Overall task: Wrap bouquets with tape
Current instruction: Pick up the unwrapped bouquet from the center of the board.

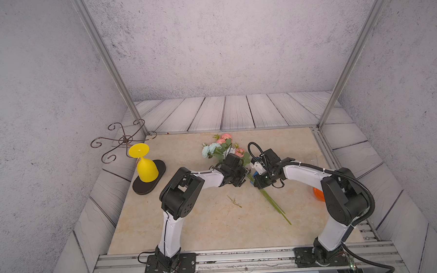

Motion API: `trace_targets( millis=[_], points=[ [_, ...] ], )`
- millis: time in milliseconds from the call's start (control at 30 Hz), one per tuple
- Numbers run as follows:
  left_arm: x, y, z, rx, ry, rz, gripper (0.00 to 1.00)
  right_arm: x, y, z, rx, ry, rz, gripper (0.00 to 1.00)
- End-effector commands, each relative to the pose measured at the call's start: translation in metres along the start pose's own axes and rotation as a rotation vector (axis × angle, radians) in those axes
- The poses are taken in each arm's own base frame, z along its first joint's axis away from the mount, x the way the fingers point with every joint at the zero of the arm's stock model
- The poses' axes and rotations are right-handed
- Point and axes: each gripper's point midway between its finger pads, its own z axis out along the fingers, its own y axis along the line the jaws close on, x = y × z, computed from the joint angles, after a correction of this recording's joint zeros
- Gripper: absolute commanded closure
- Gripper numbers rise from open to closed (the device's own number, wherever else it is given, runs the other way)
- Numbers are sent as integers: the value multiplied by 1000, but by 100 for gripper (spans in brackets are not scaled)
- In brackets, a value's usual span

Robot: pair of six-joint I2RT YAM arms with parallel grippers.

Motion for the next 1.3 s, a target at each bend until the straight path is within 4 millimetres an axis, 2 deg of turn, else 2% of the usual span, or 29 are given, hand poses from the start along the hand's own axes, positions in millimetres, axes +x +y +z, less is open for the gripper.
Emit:
trace_targets(
  millis=[0, 67, 200, 267, 367, 433, 467, 533, 700, 867, 900, 1000, 1100, 1267],
  points=[
    [1, 49, 8, -129, -25, -21, 32, -7, 2, -5, -21, -10, -10, 100],
    [-3, 36, 8, -80, -43, 22, 24, -4, 5, -1, -45, 6, -13, 100],
    [-9, 28, 8, -57, -67, 40, 24, 3, 4, 3, -43, 29, -11, 100],
    [-7, 33, 13, -64, -53, 29, 28, 3, 4, 2, -44, 22, -6, 100],
    [-3, 42, 25, -44, -26, 8, 42, 3, 6, 3, -58, 16, 4, 100],
    [-4, 44, 28, -43, -14, 10, 59, 4, 10, 2, -81, 17, -2, 100],
    [-4, 44, 29, -52, -4, 8, 63, 4, 11, 2, -87, 23, -5, 100],
    [-4, 41, 30, -48, 1, 19, 66, 5, 11, 0, -80, 31, -25, 100],
    [-5, 24, 29, -20, 1, 45, 100, 5, 6, 0, -52, 42, -31, 100],
    [-5, 1, 13, 21, -15, 53, 100, -5, 1, -6, -6, -12, -2, 98],
    [-6, -4, 10, 37, -21, 52, 100, -8, 0, -9, 0, -28, 7, 95],
    [-10, -16, 3, 66, -43, 79, 100, -9, 1, -18, 7, -44, 34, 67],
    [-15, -22, 2, 74, -52, 120, 100, -4, -3, -32, 30, -84, 71, 54],
    [-25, -35, 3, 146, -53, 131, 100, 0, -3, -64, 20, -155, 131, 46]
  ],
)
